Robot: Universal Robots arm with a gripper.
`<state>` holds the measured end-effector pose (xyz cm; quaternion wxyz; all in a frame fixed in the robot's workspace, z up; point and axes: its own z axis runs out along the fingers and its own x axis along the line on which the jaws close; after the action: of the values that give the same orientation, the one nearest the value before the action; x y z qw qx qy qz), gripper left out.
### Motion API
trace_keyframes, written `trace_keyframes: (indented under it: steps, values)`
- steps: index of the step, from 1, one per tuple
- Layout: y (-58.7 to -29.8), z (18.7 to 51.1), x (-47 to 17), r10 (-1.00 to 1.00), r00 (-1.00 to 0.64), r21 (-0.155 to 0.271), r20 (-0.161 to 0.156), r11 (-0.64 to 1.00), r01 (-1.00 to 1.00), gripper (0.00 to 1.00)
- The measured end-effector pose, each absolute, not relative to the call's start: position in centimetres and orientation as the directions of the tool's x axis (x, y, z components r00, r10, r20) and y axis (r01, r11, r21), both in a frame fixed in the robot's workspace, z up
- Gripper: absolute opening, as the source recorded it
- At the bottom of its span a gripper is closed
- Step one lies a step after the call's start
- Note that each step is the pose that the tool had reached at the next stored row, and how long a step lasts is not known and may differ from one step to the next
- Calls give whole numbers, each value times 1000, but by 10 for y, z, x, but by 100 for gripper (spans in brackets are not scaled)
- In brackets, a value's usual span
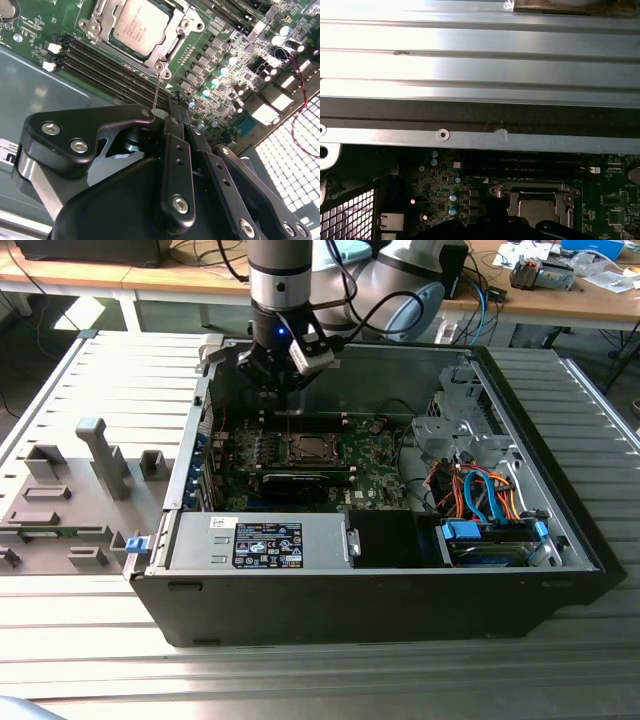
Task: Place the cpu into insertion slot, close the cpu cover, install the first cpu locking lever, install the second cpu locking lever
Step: 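Install the first cpu locking lever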
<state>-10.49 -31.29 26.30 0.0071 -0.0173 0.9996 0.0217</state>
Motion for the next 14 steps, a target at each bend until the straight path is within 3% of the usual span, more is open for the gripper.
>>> trace_keyframes:
  steps: [14]
  values:
    - [-313,263,-95,-34,-999,43,-15,998,-35,11]
